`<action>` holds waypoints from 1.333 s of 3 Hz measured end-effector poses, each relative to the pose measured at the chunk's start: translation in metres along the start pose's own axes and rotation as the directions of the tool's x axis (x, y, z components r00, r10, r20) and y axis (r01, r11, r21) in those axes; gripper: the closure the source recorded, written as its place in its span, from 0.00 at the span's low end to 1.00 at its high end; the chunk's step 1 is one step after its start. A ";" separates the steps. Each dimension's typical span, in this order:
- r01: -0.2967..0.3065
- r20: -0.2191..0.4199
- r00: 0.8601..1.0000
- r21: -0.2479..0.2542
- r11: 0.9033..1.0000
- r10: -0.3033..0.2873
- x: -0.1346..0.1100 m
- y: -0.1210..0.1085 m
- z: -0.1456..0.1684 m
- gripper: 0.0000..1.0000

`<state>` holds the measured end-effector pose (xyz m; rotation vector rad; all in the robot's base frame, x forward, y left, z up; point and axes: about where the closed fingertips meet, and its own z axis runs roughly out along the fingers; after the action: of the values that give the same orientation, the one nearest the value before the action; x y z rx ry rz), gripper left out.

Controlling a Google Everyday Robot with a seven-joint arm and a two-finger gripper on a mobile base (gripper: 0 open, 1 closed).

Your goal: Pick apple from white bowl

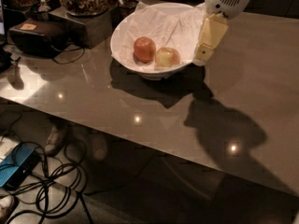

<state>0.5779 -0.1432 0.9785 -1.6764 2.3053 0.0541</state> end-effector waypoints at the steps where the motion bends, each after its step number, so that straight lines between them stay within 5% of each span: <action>1: -0.002 0.010 1.000 -0.001 1.000 0.002 -0.013 -0.013 0.004 0.14; 4: -0.012 0.034 0.999 -0.036 0.999 0.013 -0.051 -0.048 0.039 0.16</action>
Offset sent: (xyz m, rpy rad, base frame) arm 0.0207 0.0179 -0.0017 -0.0269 0.1319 0.0276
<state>0.6449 -0.1037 0.9603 -1.6650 2.3026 0.1267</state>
